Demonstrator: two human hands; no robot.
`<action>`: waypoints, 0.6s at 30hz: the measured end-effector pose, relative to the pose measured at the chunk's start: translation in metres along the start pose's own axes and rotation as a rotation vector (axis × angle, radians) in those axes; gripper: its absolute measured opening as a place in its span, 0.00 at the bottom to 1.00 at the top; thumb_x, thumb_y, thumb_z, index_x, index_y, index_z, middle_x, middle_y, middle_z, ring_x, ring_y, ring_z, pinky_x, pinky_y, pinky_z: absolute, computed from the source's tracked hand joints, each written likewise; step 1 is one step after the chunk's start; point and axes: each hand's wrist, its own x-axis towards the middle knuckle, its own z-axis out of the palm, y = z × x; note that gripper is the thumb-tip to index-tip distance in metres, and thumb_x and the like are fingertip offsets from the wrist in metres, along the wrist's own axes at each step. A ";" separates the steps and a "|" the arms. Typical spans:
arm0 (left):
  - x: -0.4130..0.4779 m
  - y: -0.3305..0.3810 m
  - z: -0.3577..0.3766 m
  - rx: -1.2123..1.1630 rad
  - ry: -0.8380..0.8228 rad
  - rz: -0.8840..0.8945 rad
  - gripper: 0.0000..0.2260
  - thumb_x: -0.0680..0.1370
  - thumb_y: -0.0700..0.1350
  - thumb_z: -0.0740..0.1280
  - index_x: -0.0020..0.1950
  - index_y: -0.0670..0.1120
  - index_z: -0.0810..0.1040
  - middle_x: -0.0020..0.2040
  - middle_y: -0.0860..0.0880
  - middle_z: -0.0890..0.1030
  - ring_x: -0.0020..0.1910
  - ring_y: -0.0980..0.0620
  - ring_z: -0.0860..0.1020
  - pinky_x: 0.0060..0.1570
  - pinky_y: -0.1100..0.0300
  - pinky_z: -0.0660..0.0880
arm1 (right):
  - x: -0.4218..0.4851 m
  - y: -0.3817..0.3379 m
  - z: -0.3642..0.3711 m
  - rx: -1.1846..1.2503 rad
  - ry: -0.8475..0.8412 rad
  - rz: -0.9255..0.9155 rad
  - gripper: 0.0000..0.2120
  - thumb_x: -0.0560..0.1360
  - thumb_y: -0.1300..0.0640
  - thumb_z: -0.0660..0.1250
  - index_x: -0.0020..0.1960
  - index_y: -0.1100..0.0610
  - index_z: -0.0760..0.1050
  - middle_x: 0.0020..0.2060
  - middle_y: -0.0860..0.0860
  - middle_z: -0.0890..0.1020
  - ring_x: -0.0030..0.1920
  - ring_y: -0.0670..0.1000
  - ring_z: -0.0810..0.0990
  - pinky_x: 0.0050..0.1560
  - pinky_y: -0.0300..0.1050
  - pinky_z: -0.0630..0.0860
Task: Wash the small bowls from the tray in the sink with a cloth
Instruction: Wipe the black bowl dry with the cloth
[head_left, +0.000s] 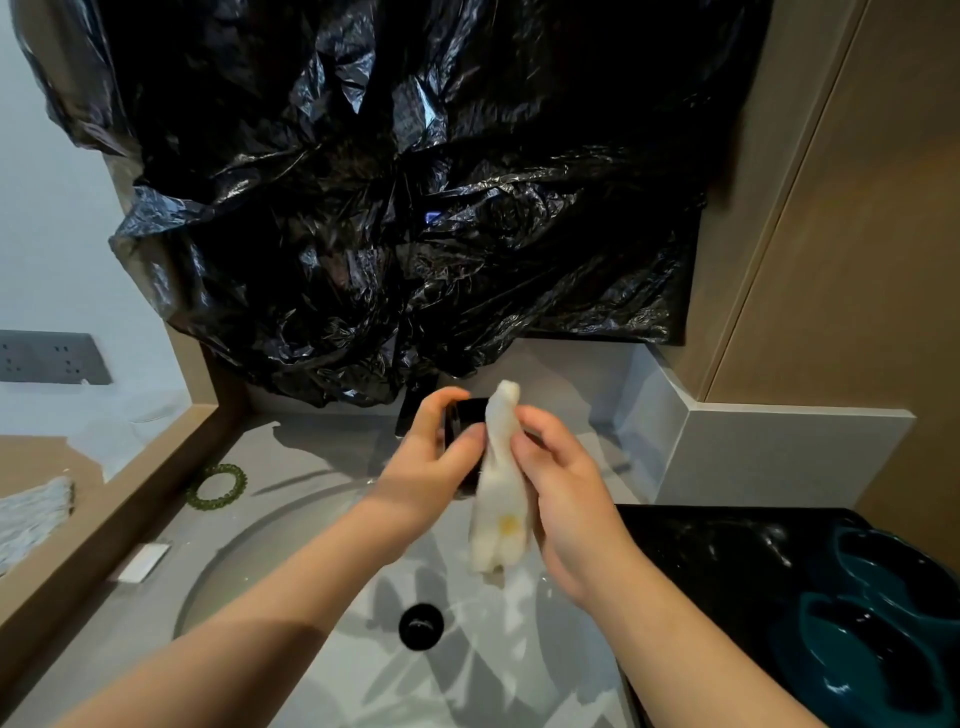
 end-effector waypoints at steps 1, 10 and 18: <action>0.001 -0.002 -0.002 0.082 -0.020 0.087 0.14 0.76 0.49 0.65 0.59 0.61 0.68 0.50 0.46 0.75 0.41 0.58 0.77 0.36 0.69 0.74 | 0.002 -0.004 0.000 -0.008 0.021 -0.011 0.13 0.80 0.59 0.59 0.49 0.44 0.78 0.42 0.49 0.82 0.43 0.46 0.82 0.43 0.40 0.79; 0.000 0.009 -0.018 0.647 0.049 0.323 0.30 0.59 0.67 0.61 0.61 0.71 0.60 0.56 0.58 0.62 0.49 0.59 0.72 0.45 0.69 0.69 | 0.018 -0.014 0.005 0.008 0.090 0.103 0.07 0.78 0.53 0.63 0.55 0.47 0.73 0.45 0.54 0.80 0.39 0.52 0.79 0.36 0.47 0.77; -0.003 -0.001 0.005 0.077 0.052 -0.016 0.12 0.75 0.49 0.67 0.58 0.56 0.71 0.35 0.52 0.76 0.29 0.60 0.74 0.30 0.68 0.70 | 0.017 0.014 0.014 -0.242 0.348 -0.061 0.17 0.79 0.48 0.59 0.42 0.61 0.72 0.33 0.53 0.75 0.35 0.50 0.74 0.39 0.46 0.72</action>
